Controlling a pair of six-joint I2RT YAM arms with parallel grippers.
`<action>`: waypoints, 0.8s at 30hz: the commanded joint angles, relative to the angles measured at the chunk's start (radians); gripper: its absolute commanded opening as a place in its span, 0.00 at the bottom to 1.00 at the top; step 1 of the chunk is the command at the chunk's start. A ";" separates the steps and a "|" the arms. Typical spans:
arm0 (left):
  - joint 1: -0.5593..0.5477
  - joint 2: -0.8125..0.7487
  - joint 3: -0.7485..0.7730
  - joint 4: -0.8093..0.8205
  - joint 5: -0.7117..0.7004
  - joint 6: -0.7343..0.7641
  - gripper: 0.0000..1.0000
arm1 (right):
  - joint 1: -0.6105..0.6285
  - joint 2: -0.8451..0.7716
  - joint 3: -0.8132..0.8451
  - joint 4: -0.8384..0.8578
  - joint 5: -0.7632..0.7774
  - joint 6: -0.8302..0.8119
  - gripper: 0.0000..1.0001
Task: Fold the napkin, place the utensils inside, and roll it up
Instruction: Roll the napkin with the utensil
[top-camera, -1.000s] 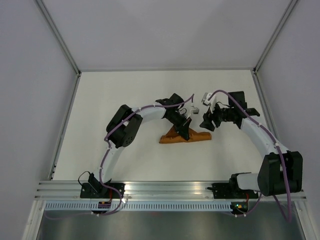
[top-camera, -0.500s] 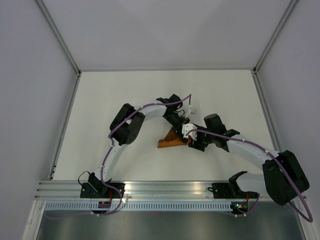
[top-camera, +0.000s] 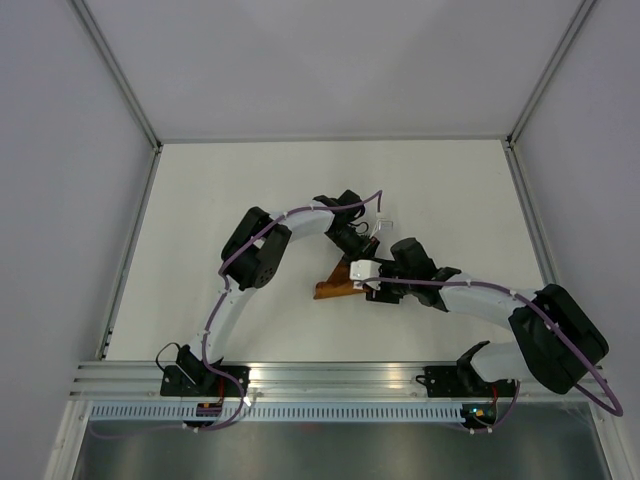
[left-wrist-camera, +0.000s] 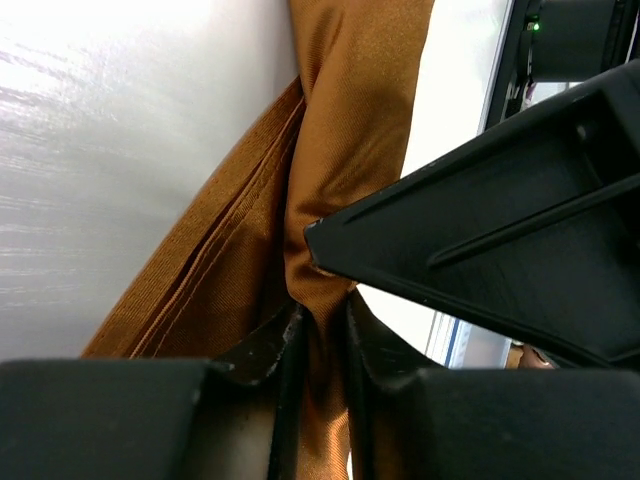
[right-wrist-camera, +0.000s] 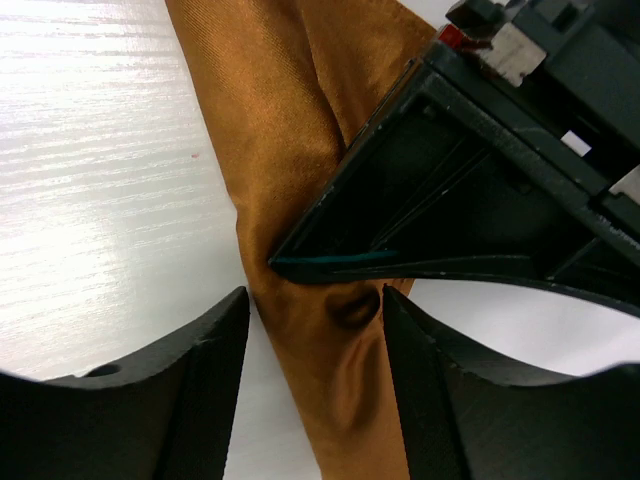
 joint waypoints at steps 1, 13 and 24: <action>0.004 0.046 -0.001 -0.043 -0.131 0.001 0.28 | 0.005 0.037 0.024 -0.021 0.028 -0.005 0.59; 0.045 -0.079 0.001 0.061 -0.139 -0.085 0.39 | 0.003 0.107 0.097 -0.206 -0.020 -0.037 0.24; 0.159 -0.289 -0.122 0.268 -0.315 -0.217 0.42 | -0.020 0.215 0.215 -0.404 -0.096 -0.071 0.21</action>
